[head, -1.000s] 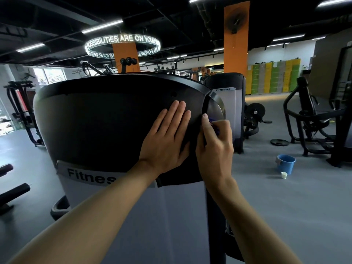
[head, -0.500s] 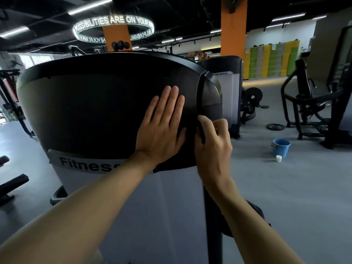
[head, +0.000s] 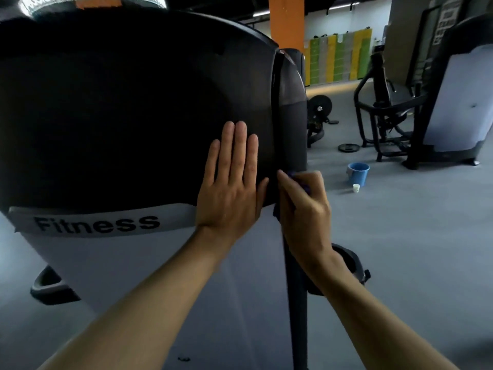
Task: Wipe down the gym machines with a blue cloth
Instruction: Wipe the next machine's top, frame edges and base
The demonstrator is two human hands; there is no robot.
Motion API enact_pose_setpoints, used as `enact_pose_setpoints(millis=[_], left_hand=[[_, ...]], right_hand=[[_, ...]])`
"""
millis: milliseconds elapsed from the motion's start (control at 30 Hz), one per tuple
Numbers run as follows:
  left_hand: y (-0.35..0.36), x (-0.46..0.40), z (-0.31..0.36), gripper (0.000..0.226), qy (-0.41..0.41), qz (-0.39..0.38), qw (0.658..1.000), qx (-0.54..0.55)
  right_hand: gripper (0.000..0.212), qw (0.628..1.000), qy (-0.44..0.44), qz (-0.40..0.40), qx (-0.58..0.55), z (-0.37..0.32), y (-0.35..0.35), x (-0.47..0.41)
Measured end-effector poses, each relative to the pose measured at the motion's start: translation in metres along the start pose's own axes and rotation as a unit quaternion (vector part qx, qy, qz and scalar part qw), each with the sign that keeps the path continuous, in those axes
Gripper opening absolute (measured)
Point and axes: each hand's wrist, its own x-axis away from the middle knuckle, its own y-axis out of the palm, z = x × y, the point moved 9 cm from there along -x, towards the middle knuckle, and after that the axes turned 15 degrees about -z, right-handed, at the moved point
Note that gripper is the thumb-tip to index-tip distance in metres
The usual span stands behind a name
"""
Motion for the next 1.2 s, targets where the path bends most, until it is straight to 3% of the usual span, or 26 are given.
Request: enact_pose_setpoints(millis=[100,200,433,700,833,1067,1200], left_hand=[[0.012,0.018,0.011,0.068,-0.013,-0.010,1.000,0.004],[0.023,0.033,0.021,0.064,-0.007,-0.006,1.000,-0.009],[0.060,0.081,0.044,0.068,0.007,-0.015,1.000,0.022],[0.081,0.099,0.052,0.070,0.017,-0.024,0.999,0.016],[0.083,0.104,0.054,0.069,0.005,-0.012,1.000,0.004],[0.099,0.131,0.076,0.071,0.004,0.010,1.000,-0.006],[0.112,0.149,0.089,0.068,0.006,-0.003,1.000,-0.002]], right_hand=[[0.027,0.998,-0.002,0.056,-0.021,-0.015,-0.016,-0.032],[0.031,0.998,-0.007,0.062,0.006,-0.012,-0.005,-0.020],[0.041,0.996,0.031,-0.072,0.029,0.031,0.041,0.088],[0.023,0.997,-0.012,0.079,0.021,0.002,0.001,0.011],[0.027,0.996,-0.051,0.054,0.045,0.024,0.027,0.050],[0.033,0.997,-0.042,-0.042,0.040,0.067,0.067,0.146],[0.024,0.998,-0.051,0.021,0.013,0.056,0.045,0.105]])
